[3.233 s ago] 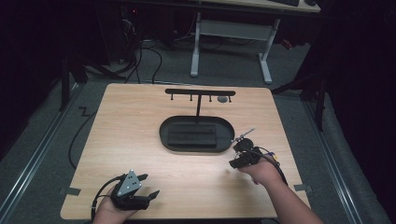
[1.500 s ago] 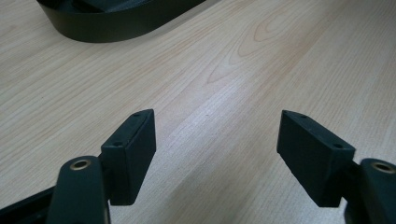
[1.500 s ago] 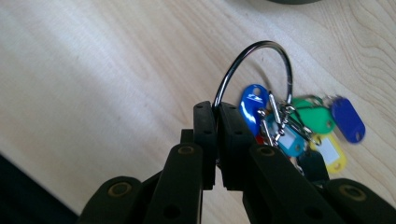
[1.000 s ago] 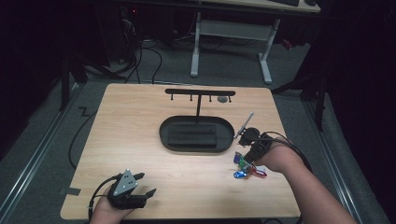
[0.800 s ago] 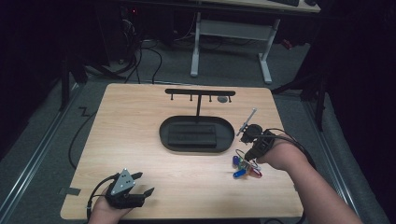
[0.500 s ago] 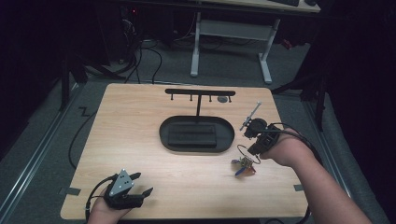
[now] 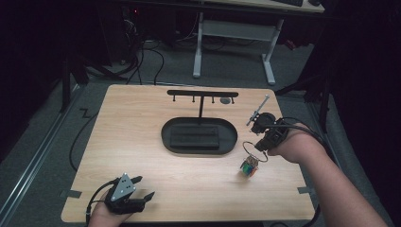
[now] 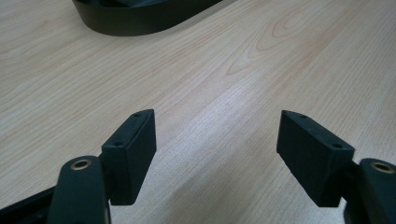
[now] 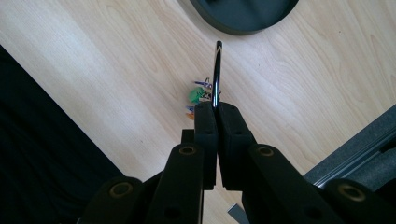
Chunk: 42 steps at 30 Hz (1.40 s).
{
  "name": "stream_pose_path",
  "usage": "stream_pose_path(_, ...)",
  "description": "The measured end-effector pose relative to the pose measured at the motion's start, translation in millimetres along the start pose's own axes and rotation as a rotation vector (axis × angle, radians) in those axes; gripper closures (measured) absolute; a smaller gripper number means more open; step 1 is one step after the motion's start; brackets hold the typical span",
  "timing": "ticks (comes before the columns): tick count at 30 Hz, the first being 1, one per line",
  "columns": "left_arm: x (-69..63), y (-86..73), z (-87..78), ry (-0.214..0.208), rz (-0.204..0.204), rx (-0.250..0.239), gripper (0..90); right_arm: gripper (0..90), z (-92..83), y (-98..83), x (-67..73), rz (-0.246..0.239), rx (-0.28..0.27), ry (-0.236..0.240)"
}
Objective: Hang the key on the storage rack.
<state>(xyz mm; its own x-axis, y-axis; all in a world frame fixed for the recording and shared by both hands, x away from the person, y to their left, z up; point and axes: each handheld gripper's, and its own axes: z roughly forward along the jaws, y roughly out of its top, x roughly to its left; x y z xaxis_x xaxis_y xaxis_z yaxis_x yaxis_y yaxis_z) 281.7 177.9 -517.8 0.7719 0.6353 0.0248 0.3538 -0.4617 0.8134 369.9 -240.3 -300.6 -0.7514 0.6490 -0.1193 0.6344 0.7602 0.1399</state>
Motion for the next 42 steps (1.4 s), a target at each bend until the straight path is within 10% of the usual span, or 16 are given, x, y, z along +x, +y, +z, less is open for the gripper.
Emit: stream_pose_path(42, -1.0, -1.1, -1.4, -0.008, 0.027, 0.008, 29.1, 88.0, -4.5, 81.2, -56.3, 0.081, -0.088, -0.019)
